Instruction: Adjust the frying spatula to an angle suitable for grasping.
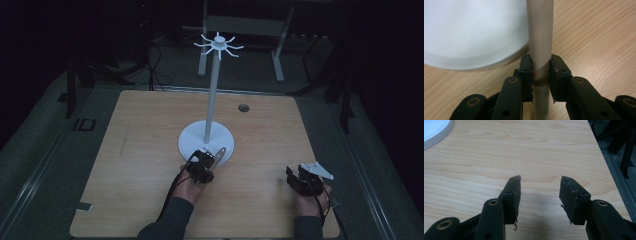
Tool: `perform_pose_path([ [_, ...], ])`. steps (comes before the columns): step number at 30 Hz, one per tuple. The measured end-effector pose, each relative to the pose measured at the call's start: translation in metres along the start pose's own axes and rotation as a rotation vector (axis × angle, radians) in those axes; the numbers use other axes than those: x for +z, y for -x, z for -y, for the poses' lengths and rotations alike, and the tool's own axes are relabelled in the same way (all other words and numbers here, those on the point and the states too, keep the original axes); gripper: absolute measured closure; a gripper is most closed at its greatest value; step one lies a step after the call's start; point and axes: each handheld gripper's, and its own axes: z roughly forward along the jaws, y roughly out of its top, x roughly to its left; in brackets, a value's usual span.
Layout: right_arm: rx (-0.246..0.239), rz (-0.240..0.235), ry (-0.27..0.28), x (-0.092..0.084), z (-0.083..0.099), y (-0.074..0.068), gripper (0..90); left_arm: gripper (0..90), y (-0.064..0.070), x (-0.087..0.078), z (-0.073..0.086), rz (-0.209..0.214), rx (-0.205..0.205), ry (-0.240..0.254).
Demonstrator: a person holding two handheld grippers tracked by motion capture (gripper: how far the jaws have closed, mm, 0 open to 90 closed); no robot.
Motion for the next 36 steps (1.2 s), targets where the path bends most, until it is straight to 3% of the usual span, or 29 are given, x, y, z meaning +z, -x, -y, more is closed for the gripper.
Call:
perform_pose_path([
  [8,0.001,0.004,0.000,0.000,0.000,0.000,51.2,74.2,-0.003,-0.017,0.001,-0.019,-0.049,0.107],
  [29,-0.001,0.011,0.004,0.000,0.000,-0.001,50.9,74.2,-0.009,-0.060,0.002,-0.082,-0.116,0.314],
  [36,-0.001,0.011,0.005,0.000,0.000,-0.001,50.9,74.2,-0.008,-0.069,-0.001,-0.098,-0.120,0.365],
])
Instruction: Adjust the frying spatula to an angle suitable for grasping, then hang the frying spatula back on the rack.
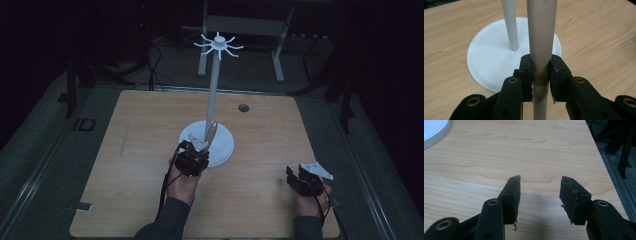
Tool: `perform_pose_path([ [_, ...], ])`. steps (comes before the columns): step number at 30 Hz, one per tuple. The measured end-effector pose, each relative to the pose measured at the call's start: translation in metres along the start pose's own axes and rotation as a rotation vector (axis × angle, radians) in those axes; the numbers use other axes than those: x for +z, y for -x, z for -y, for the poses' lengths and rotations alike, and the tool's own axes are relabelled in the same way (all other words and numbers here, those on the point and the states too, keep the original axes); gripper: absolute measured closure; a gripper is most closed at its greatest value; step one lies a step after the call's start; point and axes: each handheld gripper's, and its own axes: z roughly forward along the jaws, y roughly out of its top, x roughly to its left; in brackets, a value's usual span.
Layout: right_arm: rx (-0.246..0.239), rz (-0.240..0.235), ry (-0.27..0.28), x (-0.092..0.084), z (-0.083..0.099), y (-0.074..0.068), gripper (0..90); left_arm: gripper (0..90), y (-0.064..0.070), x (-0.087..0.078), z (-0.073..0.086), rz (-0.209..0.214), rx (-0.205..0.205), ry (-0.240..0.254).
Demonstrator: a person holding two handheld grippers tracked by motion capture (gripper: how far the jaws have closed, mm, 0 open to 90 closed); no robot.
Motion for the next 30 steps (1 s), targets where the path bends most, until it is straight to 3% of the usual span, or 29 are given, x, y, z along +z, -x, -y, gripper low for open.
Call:
perform_pose_path([
  [30,0.006,0.007,0.005,-0.001,0.000,0.000,50.9,74.3,0.006,-0.028,-0.013,-0.044,-0.027,0.177],
])
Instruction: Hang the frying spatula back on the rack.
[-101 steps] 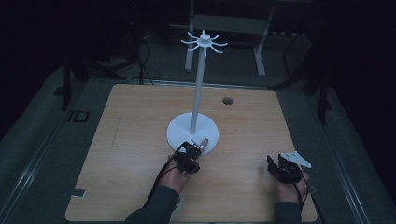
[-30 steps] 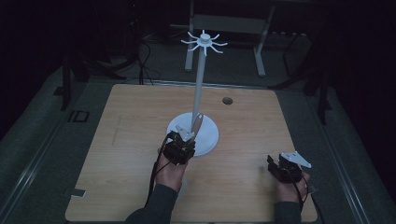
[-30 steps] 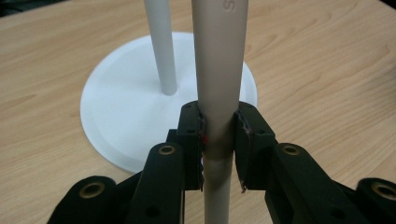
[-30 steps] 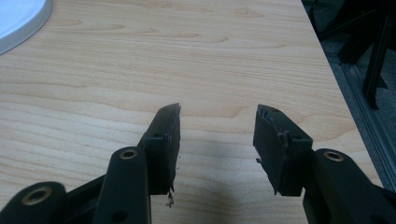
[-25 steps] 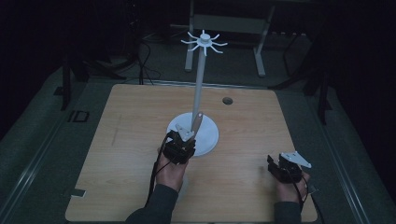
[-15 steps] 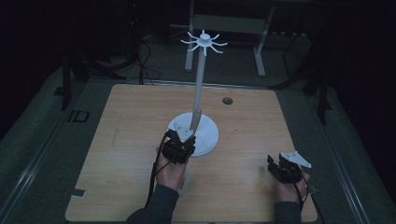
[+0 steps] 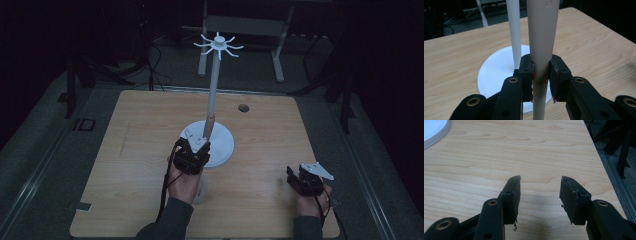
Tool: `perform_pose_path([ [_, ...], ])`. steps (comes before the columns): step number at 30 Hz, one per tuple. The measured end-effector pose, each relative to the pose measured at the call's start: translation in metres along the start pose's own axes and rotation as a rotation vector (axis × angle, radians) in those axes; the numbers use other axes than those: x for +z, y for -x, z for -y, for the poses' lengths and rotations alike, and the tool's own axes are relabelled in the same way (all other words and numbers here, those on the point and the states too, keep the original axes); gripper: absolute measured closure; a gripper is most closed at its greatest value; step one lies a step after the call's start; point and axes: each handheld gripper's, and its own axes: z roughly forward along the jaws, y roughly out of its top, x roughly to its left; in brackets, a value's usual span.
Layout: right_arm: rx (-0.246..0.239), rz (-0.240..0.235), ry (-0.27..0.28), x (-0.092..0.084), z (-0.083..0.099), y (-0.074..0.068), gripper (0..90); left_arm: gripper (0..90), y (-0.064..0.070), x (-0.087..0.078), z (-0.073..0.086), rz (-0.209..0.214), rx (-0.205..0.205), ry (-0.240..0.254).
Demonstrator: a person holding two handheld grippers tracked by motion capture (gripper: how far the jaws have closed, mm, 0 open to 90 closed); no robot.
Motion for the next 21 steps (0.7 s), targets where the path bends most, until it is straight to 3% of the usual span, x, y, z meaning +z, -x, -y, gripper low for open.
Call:
perform_pose_path([
  [14,-0.010,0.000,0.003,0.001,-0.001,-0.002,50.6,74.3,0.001,-0.009,-0.003,-0.011,-0.017,0.087],
  [21,-0.009,-0.001,0.004,0.002,-0.001,-0.003,50.6,74.3,0.006,-0.014,-0.007,-0.019,0.006,0.149],
])
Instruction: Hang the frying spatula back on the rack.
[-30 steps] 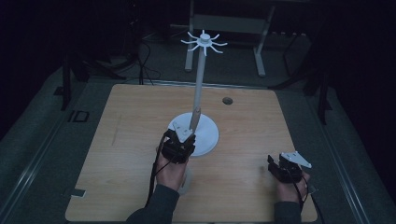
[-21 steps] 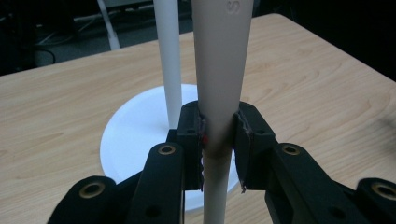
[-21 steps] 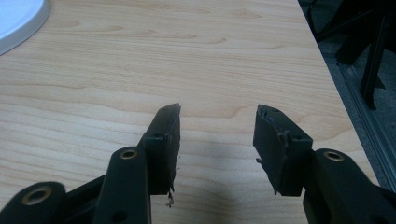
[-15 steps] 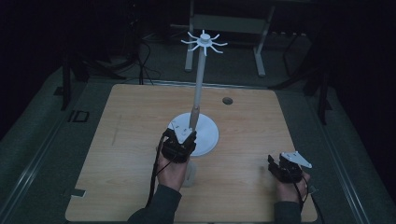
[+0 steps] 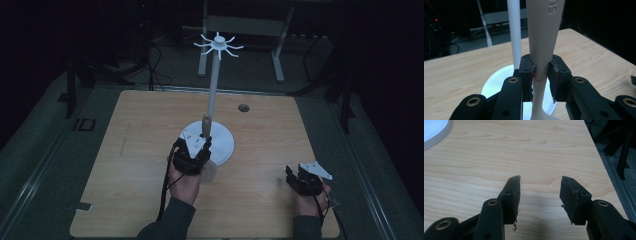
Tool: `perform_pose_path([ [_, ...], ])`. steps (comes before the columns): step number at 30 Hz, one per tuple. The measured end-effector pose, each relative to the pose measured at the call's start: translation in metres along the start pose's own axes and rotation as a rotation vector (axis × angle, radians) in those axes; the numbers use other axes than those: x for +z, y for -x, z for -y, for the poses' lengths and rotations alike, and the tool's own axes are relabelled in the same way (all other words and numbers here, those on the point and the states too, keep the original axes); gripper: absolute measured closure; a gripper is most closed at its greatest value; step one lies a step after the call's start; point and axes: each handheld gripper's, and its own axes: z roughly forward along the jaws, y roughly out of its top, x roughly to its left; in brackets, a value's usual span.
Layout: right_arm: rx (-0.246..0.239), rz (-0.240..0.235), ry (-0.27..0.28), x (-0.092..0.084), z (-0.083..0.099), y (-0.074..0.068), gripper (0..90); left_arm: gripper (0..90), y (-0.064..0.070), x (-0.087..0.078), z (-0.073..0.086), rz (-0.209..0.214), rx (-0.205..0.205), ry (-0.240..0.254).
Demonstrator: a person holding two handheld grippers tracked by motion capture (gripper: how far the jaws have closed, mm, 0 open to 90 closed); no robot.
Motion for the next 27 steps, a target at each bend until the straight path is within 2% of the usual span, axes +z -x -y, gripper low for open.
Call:
perform_pose_path([
  [11,0.002,-0.001,-0.002,0.000,0.000,0.001,49.9,74.3,0.001,0.005,-0.004,0.022,0.000,0.045],
  [13,0.003,-0.001,-0.003,0.000,0.000,0.001,49.9,74.3,0.000,0.006,-0.005,0.027,-0.001,0.036],
  [27,0.005,0.004,-0.005,-0.001,0.001,0.002,49.4,74.3,-0.002,0.007,-0.024,-0.001,0.001,0.074],
])
